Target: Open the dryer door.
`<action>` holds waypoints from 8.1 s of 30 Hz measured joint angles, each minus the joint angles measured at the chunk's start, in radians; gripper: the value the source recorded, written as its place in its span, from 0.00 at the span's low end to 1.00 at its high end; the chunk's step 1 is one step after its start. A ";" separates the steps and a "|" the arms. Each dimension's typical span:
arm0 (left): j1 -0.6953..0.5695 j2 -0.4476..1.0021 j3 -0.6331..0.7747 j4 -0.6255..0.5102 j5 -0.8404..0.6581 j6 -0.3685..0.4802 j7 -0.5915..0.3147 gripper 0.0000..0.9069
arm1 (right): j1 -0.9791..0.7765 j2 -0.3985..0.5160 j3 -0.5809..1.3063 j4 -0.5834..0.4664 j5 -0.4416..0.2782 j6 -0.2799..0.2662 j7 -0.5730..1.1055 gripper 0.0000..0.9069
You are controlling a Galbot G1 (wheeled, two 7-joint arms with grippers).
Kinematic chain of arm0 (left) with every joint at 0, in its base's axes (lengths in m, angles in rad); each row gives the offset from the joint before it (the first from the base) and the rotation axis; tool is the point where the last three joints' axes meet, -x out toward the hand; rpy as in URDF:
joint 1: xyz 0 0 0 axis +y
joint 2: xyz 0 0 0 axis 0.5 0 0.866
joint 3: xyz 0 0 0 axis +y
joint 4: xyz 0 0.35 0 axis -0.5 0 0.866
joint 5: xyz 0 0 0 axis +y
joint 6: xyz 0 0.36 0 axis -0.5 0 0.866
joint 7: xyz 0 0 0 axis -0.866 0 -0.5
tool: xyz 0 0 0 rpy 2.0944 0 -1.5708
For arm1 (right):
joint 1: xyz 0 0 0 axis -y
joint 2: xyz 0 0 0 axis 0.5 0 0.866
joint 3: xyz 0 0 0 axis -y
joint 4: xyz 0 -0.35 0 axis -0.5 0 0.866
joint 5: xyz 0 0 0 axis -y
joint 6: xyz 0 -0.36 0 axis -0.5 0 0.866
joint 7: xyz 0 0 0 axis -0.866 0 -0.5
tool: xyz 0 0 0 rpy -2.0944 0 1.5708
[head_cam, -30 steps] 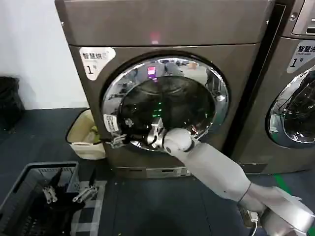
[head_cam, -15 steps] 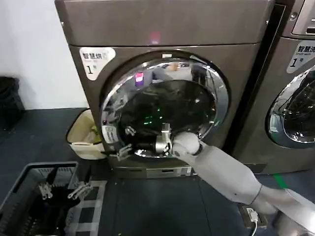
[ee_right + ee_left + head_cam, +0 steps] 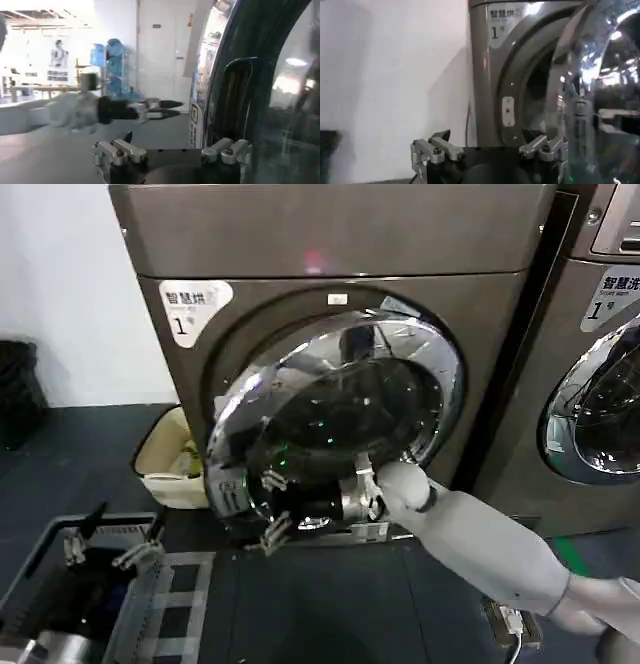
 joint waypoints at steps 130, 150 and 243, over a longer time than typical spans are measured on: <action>-1.291 0.075 1.375 0.606 0.115 -0.243 0.424 1.00 | -0.791 -0.756 1.246 -1.320 -0.312 0.649 0.135 1.00; -1.329 -0.038 1.417 0.692 0.120 -0.246 0.413 1.00 | -1.581 -0.396 2.132 -0.874 -0.271 0.576 0.320 1.00; -1.259 0.003 1.437 0.571 0.203 -0.013 0.136 1.00 | -1.958 0.446 2.558 0.006 -0.768 0.005 0.845 1.00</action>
